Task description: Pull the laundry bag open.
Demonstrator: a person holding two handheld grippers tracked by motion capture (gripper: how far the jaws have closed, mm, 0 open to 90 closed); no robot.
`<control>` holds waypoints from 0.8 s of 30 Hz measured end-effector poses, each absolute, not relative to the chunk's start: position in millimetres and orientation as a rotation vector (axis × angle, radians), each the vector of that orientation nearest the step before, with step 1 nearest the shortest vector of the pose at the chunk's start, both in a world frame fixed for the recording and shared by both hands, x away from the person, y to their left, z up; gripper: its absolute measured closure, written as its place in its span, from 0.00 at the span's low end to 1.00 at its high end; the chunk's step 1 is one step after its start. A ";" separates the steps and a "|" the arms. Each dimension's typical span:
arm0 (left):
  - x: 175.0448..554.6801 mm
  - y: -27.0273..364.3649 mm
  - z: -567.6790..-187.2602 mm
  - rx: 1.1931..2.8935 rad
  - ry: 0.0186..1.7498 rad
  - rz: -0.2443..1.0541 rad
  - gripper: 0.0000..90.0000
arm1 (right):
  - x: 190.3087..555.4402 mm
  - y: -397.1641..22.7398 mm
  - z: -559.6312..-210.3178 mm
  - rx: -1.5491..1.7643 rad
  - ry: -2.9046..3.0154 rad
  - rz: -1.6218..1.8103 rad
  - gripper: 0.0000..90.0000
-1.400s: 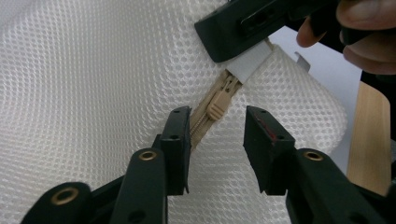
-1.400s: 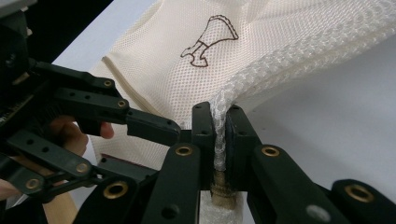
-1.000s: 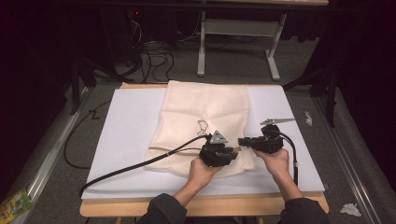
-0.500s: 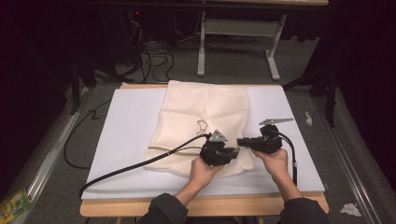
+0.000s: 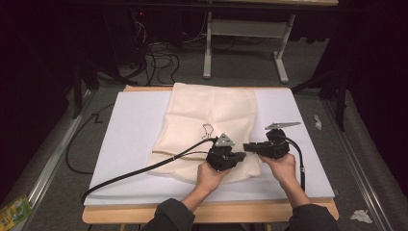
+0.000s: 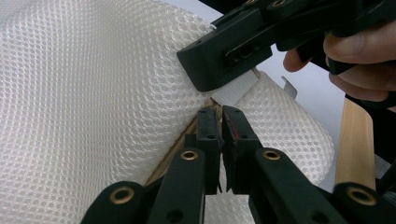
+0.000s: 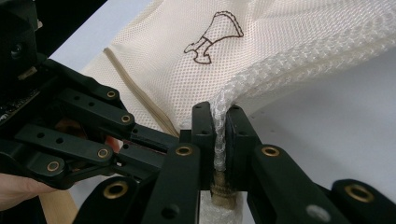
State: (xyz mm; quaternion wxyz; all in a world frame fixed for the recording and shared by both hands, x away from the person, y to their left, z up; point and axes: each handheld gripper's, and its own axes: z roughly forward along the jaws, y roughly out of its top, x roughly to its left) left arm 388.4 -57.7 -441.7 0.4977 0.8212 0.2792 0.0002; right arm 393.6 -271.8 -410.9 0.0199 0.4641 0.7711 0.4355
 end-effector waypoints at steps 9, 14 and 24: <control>385.9 -56.3 -439.4 2.000 0.665 0.033 0.97 | 392.8 -271.9 -409.5 1.415 2.403 1.337 0.95; 384.9 -54.9 -437.3 2.011 0.657 0.044 0.97 | 391.4 -272.6 -409.3 1.398 2.408 1.324 0.95; 384.9 -51.0 -432.1 2.037 0.646 0.082 0.97 | 388.8 -273.6 -407.7 1.386 2.389 1.311 0.96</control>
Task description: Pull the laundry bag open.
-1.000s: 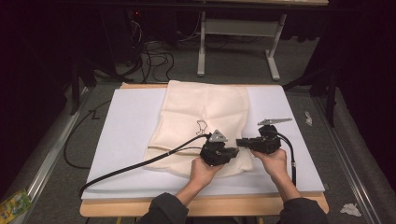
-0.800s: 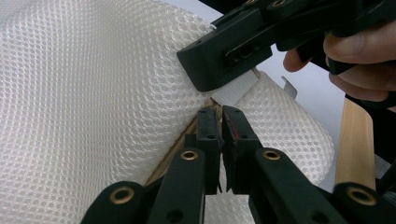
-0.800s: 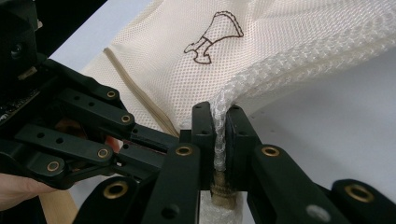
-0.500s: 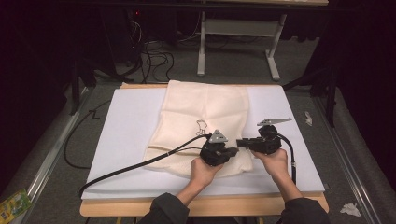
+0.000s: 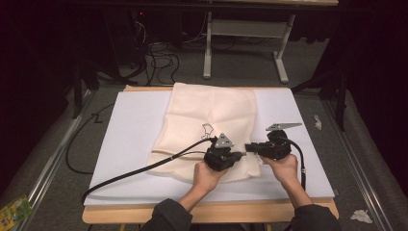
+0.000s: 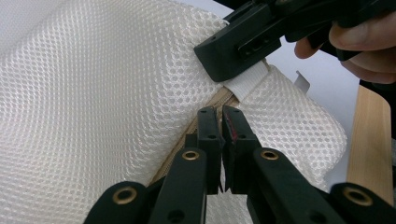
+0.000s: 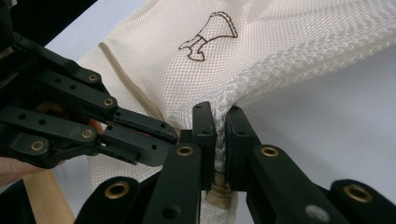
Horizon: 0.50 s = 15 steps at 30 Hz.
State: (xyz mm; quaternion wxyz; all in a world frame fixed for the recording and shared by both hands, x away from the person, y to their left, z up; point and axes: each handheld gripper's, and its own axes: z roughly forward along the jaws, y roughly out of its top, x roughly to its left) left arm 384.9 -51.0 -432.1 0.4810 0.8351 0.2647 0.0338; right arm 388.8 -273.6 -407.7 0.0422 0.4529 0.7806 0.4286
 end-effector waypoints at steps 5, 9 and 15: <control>384.7 -50.3 -431.9 2.044 0.643 0.093 0.97 | 389.6 -272.8 -407.4 1.370 2.390 1.312 0.96; 384.7 -49.9 -432.8 2.054 0.638 0.090 0.97 | 389.0 -273.0 -408.9 1.371 2.396 1.306 0.96; 385.0 -49.5 -433.4 2.064 0.635 0.084 0.97 | 389.0 -273.9 -410.6 1.370 2.404 1.297 0.96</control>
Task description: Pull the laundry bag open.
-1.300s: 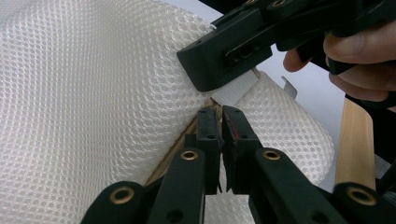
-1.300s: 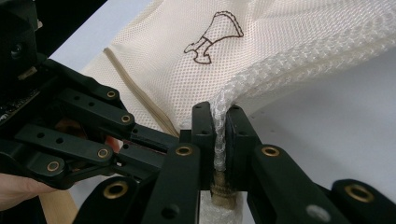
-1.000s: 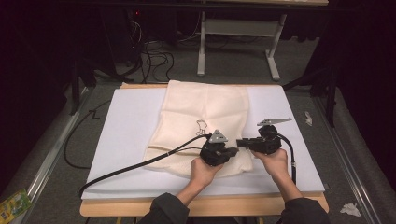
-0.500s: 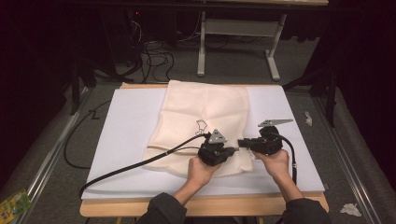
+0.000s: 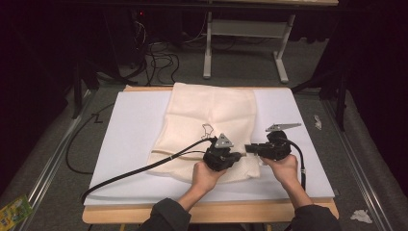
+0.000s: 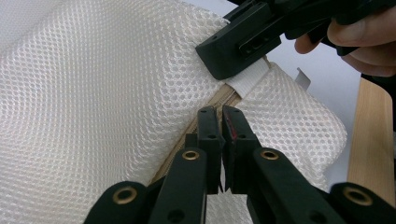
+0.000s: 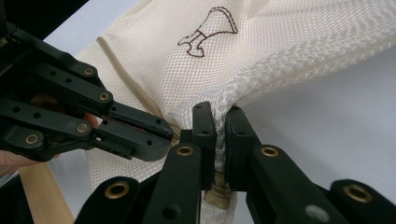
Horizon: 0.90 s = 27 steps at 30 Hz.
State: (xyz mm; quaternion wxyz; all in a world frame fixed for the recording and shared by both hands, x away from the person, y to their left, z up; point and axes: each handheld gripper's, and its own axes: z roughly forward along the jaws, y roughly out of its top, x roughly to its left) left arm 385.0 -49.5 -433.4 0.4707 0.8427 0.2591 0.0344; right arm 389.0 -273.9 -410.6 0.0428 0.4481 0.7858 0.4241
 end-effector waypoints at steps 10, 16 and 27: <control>386.0 -48.2 -432.1 2.072 0.639 0.090 0.97 | 389.8 -275.4 -411.0 1.368 2.407 1.303 0.96; 385.3 -47.7 -431.4 2.074 0.636 0.095 0.97 | 389.5 -276.7 -410.8 1.366 2.405 1.313 0.96; 385.4 -42.8 -427.8 2.089 0.627 0.120 0.97 | 390.0 -275.6 -407.8 1.359 2.408 1.299 0.96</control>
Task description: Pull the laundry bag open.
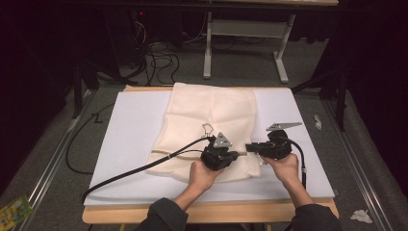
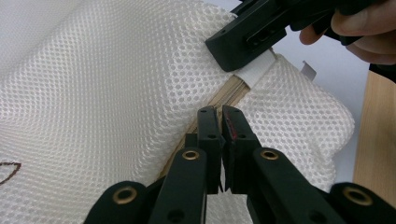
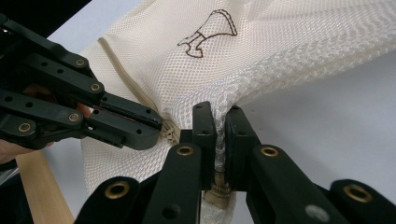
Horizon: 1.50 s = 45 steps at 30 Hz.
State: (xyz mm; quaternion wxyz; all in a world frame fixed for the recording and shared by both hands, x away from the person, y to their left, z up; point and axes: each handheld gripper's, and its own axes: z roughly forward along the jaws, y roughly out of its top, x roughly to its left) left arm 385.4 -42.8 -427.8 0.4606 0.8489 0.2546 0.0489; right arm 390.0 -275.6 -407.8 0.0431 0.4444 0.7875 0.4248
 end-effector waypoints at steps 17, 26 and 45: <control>385.0 -33.9 -425.7 2.084 0.635 0.132 0.97 | 391.2 -276.6 -408.0 1.356 2.410 1.290 0.96; 385.8 -31.7 -425.1 2.077 0.637 0.118 0.97 | 390.4 -278.7 -407.2 1.346 2.405 1.272 0.96; 388.1 -20.3 -426.3 2.081 0.655 0.140 0.97 | 389.5 -279.4 -408.1 1.337 2.413 1.234 0.96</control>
